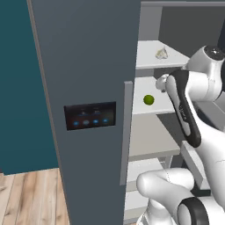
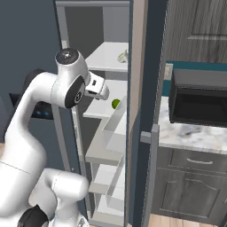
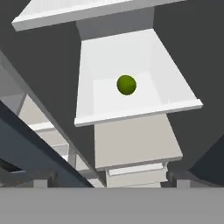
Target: Grab the garlic and lime from the fridge, place them in the blender, close the lid, and turn on the blender to create a marinade.
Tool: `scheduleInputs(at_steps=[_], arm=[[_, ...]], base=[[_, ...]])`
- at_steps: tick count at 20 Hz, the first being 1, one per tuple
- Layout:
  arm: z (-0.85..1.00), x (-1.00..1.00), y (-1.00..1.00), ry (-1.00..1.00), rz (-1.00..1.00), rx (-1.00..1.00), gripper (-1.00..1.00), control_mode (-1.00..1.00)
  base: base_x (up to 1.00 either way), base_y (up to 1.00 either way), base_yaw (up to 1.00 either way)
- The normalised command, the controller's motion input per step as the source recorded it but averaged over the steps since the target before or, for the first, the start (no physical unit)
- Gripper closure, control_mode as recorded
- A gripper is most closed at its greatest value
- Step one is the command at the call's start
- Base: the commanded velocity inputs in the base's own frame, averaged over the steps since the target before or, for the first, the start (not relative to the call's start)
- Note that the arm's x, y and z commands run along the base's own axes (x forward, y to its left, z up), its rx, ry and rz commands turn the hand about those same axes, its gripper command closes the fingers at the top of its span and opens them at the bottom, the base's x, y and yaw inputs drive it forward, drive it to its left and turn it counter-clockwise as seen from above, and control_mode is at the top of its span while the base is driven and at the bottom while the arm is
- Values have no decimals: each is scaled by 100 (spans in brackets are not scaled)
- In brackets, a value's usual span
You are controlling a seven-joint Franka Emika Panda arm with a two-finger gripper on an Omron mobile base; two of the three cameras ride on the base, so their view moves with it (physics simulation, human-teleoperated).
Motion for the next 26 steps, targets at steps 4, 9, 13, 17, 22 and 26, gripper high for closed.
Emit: scheduleInputs(at_steps=[4, 9, 13, 17, 22, 26], arm=[[71, 43, -31, -15, -22, 0, -100, -100], [64, 65, -26, -12, -13, 0, -100, -100], [44, 69, -17, -4, -1, 0, -100, -100], [10, 56, -21, 6, 4, 0, -100, -100], [3, 50, -25, 11, 7, 0, -100, -100], [0, 58, -8, 6, 2, -2, -100, -100]], base=[[0, 0, 0], [0, 0, 0], [0, 0, 0], [0, 0, 0], [0, 0, 0], [0, 0, 0]])
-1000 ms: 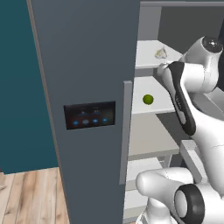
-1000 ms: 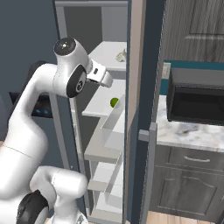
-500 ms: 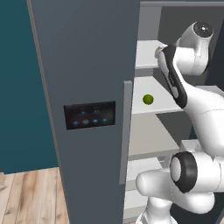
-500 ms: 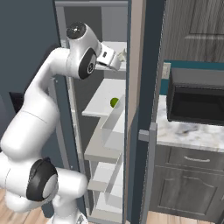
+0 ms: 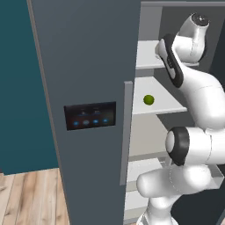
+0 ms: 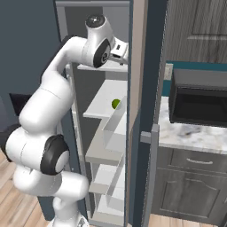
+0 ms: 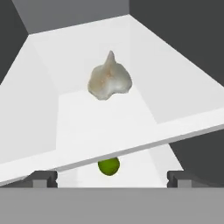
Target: Grab the garlic and lime from the fridge, place them in the blender, close the lid, and turn on the blender to create a marinade.
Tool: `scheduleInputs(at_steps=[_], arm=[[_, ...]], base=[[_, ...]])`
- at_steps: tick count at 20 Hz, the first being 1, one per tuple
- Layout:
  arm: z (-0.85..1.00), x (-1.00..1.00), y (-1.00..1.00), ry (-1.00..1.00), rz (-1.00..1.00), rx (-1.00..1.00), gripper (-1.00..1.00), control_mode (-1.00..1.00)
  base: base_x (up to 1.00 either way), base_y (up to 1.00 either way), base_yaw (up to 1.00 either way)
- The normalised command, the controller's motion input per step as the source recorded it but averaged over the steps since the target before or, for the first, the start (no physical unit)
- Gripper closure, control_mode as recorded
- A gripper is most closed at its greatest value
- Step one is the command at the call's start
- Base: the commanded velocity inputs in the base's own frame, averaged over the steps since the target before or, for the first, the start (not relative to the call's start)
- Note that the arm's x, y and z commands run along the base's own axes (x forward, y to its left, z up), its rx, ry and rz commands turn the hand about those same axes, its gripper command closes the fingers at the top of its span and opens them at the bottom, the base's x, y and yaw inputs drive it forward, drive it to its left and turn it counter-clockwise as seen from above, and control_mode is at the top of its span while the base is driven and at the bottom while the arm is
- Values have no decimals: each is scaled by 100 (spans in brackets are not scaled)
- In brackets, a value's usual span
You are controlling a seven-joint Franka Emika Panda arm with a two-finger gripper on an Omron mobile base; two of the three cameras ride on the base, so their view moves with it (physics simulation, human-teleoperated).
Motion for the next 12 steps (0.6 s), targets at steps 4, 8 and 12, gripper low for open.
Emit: scheduleInputs(at_steps=[4, 8, 12], arm=[[-13, 56, 0, 0, 0, -2, -100, -100], [-14, 52, 0, 0, 0, -4, -100, -100], [-25, 35, 0, 0, 0, -8, -100, -100]], base=[[0, 0, 0], [0, 0, 0], [0, 0, 0]])
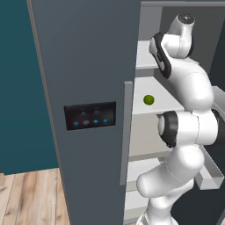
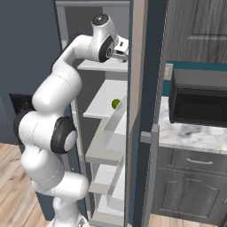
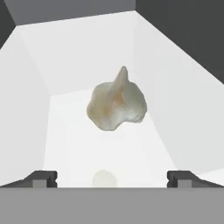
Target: Grab the garlic and lime from the fridge, place them in the blender, close the lid, and turn on the blender to create a marinade.
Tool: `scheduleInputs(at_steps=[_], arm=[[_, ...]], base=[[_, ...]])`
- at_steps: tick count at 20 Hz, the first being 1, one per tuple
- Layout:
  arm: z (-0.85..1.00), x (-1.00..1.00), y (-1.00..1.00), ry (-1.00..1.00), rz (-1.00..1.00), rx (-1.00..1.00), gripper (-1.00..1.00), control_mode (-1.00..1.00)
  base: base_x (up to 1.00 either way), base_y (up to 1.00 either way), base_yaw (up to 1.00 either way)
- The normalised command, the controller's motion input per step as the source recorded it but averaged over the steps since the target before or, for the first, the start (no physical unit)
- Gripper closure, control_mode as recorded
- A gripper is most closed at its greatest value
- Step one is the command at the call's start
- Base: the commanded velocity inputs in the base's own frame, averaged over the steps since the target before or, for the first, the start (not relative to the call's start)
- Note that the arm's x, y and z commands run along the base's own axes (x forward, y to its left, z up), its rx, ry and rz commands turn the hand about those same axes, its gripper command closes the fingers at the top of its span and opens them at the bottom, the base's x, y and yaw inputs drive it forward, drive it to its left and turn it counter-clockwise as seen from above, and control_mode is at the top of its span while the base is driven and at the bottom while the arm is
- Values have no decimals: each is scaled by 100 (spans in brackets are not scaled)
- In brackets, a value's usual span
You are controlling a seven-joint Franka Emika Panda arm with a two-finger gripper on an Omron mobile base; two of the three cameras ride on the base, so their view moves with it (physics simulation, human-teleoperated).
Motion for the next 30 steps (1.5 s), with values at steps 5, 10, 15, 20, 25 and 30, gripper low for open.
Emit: scheduleInputs(at_steps=[5, 10, 15, 20, 25, 30], arm=[[-26, 27, -2, 0, 0, -8, -100, -100], [-20, 29, -10, 0, 0, -7, -100, -100], [-7, 28, -13, -2, 0, -1, -100, -100], [-1, 25, -7, -5, 0, 2, -100, -100], [-1, 25, -4, -7, 0, 2, -100, -100], [0, 19, -5, -5, 0, 0, 100, -100]], base=[[0, 0, 0], [0, 0, 0], [0, 0, 0], [0, 0, 0], [0, 0, 0], [0, 0, 0]])
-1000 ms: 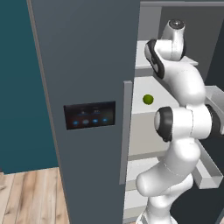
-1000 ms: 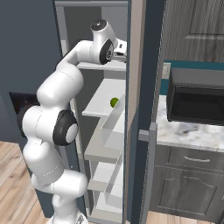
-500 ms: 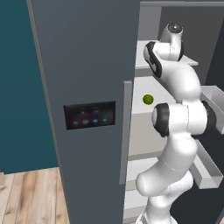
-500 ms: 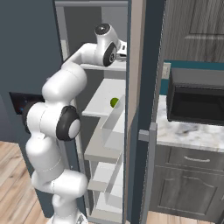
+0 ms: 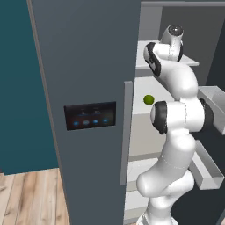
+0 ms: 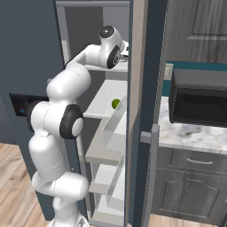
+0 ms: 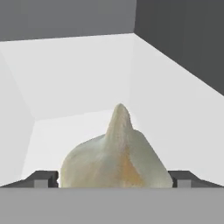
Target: Grab the garlic and lime from the fridge, place them in the blender, close the lid, and turn on the blender to create a marinade.
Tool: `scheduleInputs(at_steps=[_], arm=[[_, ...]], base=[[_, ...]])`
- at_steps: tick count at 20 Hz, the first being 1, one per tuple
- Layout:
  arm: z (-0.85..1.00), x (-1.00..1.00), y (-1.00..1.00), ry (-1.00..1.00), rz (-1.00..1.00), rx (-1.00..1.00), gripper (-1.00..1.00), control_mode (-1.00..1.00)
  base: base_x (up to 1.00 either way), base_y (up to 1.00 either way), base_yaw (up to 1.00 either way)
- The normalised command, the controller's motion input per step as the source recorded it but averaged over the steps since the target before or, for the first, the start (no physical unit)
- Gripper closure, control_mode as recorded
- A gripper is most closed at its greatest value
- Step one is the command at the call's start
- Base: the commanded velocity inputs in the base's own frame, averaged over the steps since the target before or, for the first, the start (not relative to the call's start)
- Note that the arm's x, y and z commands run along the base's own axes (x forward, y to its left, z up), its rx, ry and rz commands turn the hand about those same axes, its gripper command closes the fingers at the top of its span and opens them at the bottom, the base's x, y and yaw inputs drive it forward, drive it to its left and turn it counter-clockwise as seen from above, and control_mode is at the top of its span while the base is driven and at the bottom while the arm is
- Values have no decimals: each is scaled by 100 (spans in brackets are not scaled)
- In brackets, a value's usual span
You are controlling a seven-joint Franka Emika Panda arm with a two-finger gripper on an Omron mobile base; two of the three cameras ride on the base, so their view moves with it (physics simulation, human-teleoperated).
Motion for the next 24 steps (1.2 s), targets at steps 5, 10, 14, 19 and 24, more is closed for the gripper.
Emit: scheduleInputs(at_steps=[5, 10, 14, 19, 24], arm=[[0, 0, 0, -2, 0, 0, 100, -100], [0, -26, 0, -1, 0, 0, 100, -100], [0, -85, 4, -21, 3, 0, 100, -100], [6, -100, 19, -42, 6, 0, 100, -100], [39, -100, 23, -42, 7, -1, 100, -100]], base=[[0, 0, 0], [0, 0, 0], [0, 0, 0], [0, 0, 0], [0, 0, 0]])
